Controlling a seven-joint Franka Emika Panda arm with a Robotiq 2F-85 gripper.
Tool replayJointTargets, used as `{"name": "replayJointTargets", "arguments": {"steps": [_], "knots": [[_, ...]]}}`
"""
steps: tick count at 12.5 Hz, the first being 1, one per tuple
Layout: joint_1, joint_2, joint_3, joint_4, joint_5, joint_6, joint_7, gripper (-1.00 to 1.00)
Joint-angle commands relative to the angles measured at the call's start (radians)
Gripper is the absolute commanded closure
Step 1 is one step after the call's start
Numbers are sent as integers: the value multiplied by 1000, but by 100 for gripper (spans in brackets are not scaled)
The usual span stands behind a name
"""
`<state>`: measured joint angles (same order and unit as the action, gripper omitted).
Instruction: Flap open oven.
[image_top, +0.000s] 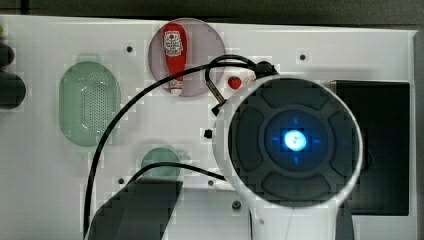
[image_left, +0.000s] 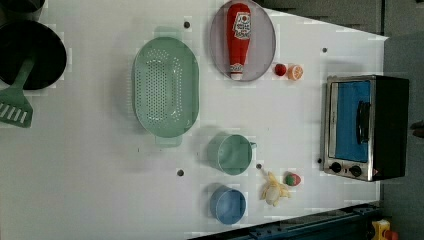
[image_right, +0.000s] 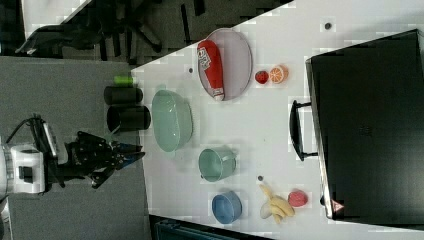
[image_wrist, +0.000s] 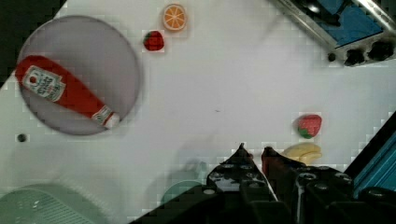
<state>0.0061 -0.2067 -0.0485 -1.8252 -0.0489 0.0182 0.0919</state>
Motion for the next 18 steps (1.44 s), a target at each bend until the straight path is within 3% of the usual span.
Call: {"name": "replayJointTargets", "arguments": {"steps": [1,6,11,16,18], "knots": [[-7,-4,-29,-40,1,6,-7,65],[-31,-4,-126,-116,-1,41,-465,65],[-57,15,-271,-216,-1,219,-929,65],[-61,126,-378,-265,-1,457,-1253,65],[-63,190,-402,-269,-1,523,-1292,65]]}}
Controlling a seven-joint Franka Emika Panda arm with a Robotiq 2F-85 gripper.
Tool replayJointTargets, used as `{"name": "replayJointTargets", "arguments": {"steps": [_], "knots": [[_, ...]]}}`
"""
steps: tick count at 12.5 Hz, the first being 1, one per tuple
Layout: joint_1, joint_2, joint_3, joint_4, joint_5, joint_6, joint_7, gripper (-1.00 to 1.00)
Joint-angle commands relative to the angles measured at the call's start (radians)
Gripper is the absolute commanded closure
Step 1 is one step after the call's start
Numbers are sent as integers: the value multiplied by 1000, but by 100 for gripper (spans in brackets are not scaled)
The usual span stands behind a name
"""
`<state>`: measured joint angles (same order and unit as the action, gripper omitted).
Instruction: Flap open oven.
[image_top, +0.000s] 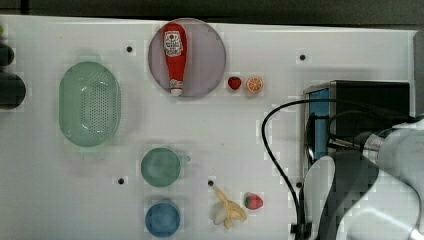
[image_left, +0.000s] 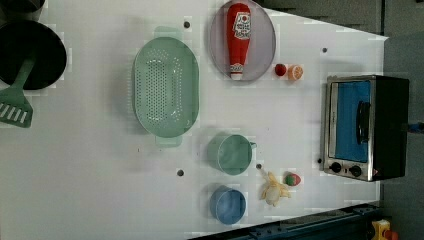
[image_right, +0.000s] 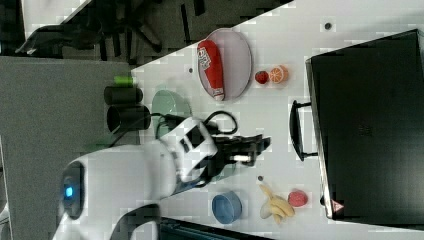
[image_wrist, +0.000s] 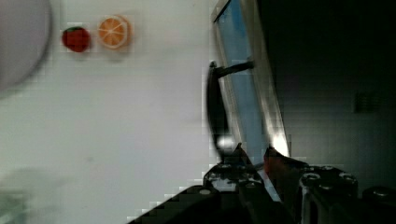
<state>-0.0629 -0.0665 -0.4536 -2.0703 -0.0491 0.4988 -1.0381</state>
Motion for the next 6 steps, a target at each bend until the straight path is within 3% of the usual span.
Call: {"name": "replayJointTargets", "arguments": {"steps": [1,6], "knots": [[3,79,-5,-26,0,62,-162,65],[-5,173,-13,-78,4,213,-162,65]]}}
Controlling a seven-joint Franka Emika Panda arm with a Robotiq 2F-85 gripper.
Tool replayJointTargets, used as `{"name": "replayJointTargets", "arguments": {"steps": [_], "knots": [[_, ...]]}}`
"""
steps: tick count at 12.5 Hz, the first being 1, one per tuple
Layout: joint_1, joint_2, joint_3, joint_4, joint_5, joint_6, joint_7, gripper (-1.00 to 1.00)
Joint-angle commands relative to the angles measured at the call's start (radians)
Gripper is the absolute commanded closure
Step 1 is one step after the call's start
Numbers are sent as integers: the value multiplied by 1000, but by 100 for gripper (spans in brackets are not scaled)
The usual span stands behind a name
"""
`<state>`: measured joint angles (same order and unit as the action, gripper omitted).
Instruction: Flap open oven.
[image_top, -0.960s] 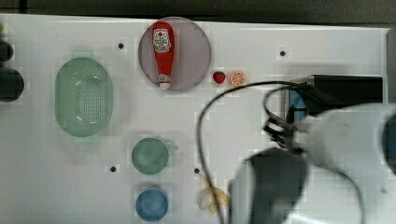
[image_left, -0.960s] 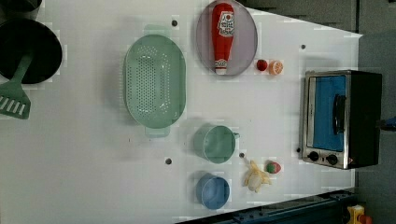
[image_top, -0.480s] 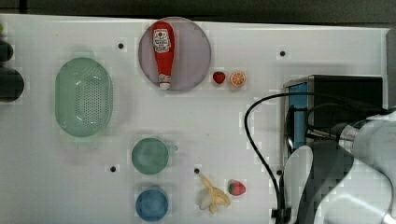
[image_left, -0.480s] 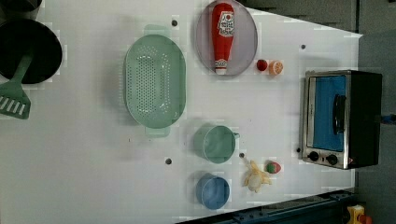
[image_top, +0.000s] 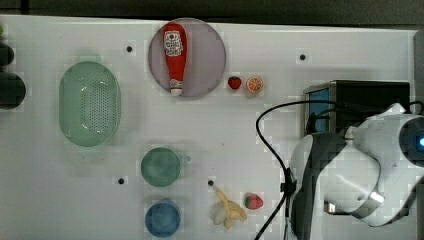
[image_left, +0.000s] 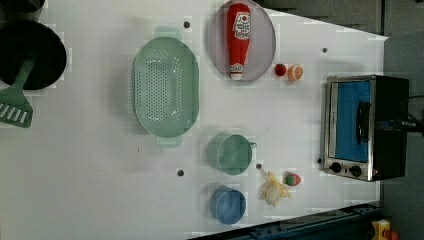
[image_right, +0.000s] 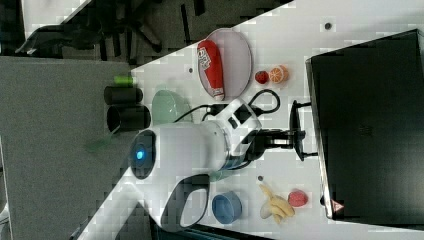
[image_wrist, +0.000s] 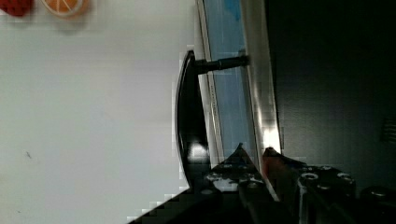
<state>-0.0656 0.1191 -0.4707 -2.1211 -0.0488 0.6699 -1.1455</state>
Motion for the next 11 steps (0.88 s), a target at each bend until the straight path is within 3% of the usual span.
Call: {"name": "replayJointTargets", "arguments": {"steps": [1,11], "knots": [[-1,-5,6,-46,4,68,-54,65],[12,30,21,-125,-10,212,-12,65]]}}
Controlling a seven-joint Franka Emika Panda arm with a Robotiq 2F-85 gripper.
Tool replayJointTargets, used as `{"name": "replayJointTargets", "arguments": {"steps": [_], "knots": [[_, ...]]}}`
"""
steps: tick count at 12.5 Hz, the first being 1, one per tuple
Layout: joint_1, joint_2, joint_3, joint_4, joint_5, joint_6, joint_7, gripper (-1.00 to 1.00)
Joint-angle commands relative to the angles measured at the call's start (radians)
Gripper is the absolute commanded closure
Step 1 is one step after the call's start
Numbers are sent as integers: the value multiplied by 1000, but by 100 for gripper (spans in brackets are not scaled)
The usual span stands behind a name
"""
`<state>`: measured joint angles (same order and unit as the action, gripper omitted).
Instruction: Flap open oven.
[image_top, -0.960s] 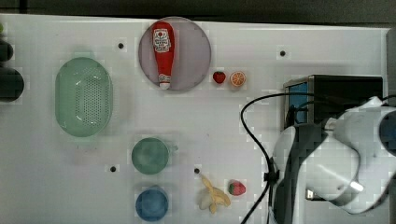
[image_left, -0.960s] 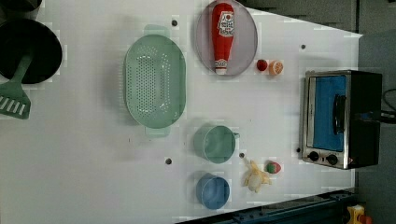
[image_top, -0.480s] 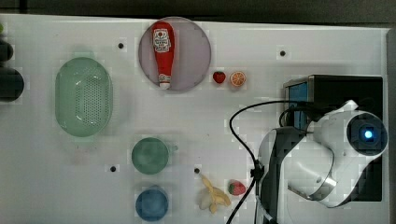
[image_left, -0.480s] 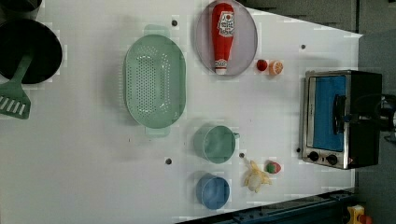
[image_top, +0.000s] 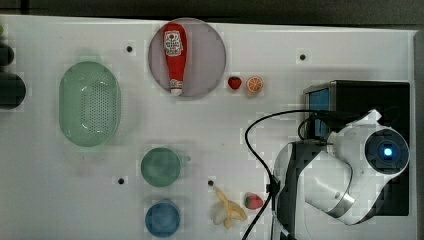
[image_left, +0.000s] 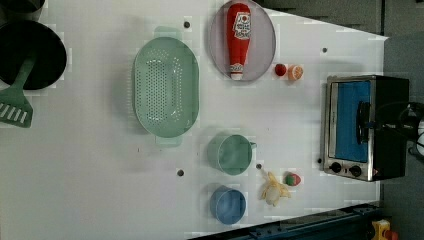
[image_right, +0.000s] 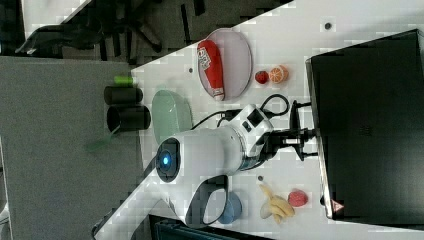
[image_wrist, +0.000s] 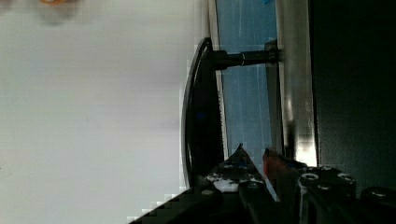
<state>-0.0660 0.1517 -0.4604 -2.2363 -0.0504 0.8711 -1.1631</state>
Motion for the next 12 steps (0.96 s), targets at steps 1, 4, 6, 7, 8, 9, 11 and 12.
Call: {"name": "replayJointTargets", "arguments": {"steps": [1,4,6,7,8,9,11,12], "knots": [[22,-2,14,-11,-36,11,18,65],[53,-1,38,-15,-202,6,180,65],[74,-1,59,-26,-297,-3,305,65],[83,0,73,-31,-332,-12,353,65],[91,2,88,-39,-362,-17,392,65],[98,5,103,-47,-392,-18,423,65],[110,24,134,-56,-447,-18,483,65],[116,37,149,-60,-481,-19,510,65]]}}
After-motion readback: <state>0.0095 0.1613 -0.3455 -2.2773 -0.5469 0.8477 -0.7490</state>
